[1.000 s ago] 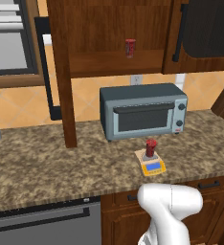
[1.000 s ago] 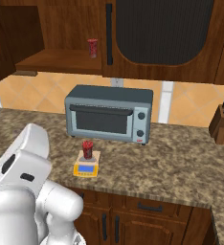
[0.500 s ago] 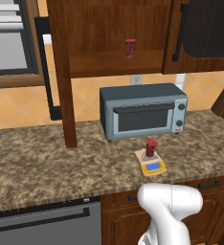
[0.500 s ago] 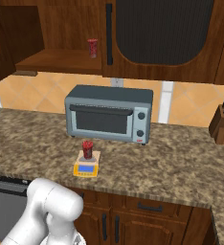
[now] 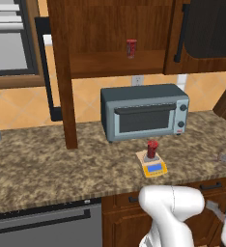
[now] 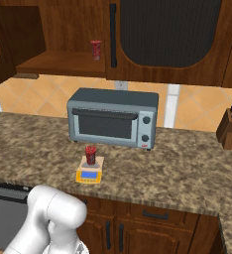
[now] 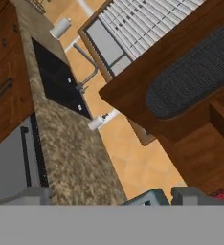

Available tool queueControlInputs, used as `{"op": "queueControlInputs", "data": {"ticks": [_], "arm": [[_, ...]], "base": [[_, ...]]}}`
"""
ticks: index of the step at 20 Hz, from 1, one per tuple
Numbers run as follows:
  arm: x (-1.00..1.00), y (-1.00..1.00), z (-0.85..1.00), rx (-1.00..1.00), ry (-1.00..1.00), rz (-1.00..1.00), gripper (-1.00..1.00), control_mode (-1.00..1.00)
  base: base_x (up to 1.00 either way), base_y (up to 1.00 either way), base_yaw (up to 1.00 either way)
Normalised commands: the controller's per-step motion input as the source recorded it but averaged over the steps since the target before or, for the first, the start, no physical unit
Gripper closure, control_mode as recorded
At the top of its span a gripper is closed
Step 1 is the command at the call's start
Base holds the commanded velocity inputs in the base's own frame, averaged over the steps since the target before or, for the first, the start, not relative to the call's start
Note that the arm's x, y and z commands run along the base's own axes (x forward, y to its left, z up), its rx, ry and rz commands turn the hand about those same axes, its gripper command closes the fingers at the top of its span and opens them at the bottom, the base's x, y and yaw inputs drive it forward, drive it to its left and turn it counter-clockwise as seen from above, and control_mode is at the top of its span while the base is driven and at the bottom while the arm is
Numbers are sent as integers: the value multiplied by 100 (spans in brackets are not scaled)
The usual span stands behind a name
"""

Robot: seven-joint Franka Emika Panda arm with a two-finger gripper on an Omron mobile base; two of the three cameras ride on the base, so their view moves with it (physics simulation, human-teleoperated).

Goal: Pick the yogurt and place it on the digital scale for weighing, and close the cabinet.

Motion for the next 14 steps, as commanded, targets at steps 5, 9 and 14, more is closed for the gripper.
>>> {"op": "queueControlInputs", "data": {"ticks": [5, 9, 14], "arm": [[0, 100, -100, 6, -6, -12, -100, -100], [-3, 100, -53, 19, -32, -19, -100, -100], [-11, 100, -23, 24, -43, -28, -100, -100]], "base": [[0, 0, 0], [0, 0, 0], [0, 0, 0]]}}
